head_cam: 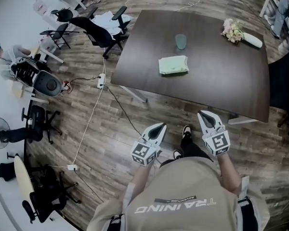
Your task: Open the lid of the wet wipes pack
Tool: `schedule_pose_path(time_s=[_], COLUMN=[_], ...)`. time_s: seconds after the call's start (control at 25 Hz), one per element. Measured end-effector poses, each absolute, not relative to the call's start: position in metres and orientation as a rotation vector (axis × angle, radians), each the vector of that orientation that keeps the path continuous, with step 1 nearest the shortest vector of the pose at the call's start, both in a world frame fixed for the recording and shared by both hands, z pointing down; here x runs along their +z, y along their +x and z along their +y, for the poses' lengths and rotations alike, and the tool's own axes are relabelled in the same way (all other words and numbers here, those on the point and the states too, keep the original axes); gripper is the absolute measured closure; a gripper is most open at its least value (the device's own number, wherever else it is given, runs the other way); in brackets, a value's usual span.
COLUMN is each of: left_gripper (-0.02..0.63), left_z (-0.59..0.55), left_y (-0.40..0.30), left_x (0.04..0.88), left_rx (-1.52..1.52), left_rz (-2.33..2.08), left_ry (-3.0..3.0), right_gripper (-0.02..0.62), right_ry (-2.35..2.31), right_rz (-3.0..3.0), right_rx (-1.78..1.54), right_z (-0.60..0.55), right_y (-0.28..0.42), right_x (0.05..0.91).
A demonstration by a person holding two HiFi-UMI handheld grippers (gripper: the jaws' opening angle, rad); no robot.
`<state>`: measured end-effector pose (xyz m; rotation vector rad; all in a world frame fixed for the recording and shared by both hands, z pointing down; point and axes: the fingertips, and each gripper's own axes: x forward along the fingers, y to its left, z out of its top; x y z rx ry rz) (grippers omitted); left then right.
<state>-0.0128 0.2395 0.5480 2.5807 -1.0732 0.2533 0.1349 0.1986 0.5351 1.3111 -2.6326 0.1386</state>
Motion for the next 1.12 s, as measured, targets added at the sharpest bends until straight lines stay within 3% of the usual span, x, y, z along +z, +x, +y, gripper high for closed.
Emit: schedule_pose_path(time_s=[0.4, 0.6, 0.88, 1.12], left_gripper=[0.597, 0.597, 0.597, 0.597], left_z=[0.135, 0.112, 0.095, 0.058], left_y=[0.003, -0.018, -0.031, -0.049], left_x=[0.493, 0.509, 0.520, 0.528], left_rx=[0.181, 0.215, 0.169, 0.192], left_rz=[-1.151, -1.242, -1.267, -1.190], left_ry=[2.593, 2.514, 2.445, 2.505], right_gripper=[0.581, 0.581, 0.581, 0.581], right_ry=[1.176, 1.026, 0.992, 0.966], right_rz=[-2.752, -2.769, -2.783, -2.707], right_rx=[0.245, 0.175, 0.438, 0.362], right_z=[0.095, 0.055, 0.037, 0.018], right_y=[0.127, 0.105, 0.086, 0.062], right_x=[0.547, 0.557, 0.569, 0.580])
